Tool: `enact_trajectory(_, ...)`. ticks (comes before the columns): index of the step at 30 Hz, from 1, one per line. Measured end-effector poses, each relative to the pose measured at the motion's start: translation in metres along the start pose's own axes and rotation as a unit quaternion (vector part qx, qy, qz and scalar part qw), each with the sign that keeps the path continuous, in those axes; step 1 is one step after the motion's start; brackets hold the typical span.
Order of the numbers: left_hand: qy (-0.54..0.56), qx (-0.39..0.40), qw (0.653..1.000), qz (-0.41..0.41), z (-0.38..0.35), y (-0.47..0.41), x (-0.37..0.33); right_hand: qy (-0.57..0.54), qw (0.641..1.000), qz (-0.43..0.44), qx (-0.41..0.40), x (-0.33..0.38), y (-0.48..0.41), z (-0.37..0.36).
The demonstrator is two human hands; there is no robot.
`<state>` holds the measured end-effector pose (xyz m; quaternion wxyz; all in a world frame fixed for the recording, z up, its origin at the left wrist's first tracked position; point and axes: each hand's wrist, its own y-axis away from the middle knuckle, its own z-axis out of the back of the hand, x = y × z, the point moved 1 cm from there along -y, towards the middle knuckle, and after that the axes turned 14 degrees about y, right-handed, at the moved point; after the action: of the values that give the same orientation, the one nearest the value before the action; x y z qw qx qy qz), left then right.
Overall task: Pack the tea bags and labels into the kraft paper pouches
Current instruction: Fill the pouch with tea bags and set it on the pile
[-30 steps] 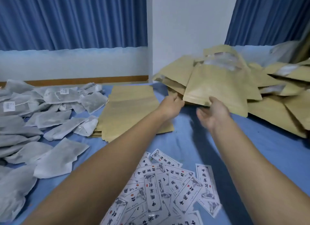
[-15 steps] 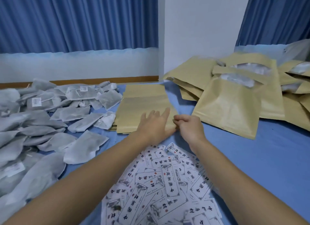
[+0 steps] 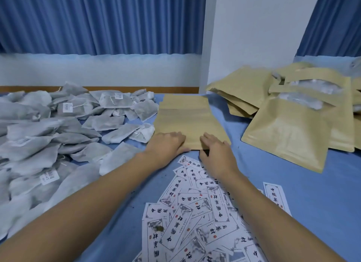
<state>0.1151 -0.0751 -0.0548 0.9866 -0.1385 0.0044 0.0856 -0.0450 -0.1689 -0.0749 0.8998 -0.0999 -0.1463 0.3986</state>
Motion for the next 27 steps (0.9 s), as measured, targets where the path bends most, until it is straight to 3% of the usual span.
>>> enact_trajectory(3,0.036,-0.001,0.999,0.015,0.004,0.002,0.004,-0.012,1.000,0.016,-0.001,-0.003,0.000,-0.001)
enact_trajectory(10,-0.065,0.038,0.997,-0.022,0.001,0.002,-0.005,-0.016,0.997,0.036,-0.073,-0.009,0.002,-0.003)
enact_trajectory(16,-0.026,0.019,0.999,0.009,0.010,0.015,-0.004,-0.051,0.972,0.112,-0.201,-0.003,0.007,0.010)
enact_trajectory(19,0.006,0.000,1.000,0.022,0.008,0.025,-0.005,-0.018,0.970,0.158,-0.184,0.006,0.012,0.012)
enact_trajectory(24,0.119,-0.106,0.987,0.002,0.006,0.051,-0.011,-0.007,0.977,0.152,-0.149,0.011,0.014,0.010)
enact_trajectory(27,0.179,-0.302,0.935,-0.051,0.013,0.064,-0.017,-0.058,0.979,0.115,-0.155,0.012,0.016,0.010)
